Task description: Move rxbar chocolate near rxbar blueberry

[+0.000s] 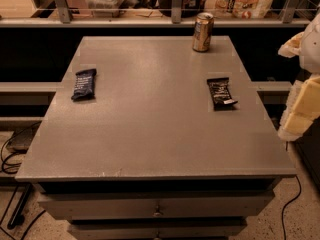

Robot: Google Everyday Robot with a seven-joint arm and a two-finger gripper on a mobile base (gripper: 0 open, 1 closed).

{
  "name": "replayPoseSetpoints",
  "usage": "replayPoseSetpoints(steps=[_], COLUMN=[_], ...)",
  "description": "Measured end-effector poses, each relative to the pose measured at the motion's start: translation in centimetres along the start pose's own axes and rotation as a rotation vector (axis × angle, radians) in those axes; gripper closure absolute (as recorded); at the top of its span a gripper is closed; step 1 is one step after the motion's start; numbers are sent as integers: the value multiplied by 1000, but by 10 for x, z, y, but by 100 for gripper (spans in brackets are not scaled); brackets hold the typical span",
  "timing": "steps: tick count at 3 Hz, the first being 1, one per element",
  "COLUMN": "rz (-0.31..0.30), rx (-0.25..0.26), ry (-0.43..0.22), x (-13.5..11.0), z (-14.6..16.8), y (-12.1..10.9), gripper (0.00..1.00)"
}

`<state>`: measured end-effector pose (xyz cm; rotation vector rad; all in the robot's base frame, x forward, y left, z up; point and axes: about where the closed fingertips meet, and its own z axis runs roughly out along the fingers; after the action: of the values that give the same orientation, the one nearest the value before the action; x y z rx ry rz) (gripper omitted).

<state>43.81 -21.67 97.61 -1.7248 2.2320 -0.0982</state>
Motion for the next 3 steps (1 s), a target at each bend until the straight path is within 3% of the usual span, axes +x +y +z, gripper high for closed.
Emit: replayPoseSetpoints(steps=[1,2,3], rz=[0,6,17], rx=[0,14,50], ry=[0,-60,-186], x=[0,-7,-24], z=[0,5,16], y=[0,-6,-18], gripper=[0,0,0])
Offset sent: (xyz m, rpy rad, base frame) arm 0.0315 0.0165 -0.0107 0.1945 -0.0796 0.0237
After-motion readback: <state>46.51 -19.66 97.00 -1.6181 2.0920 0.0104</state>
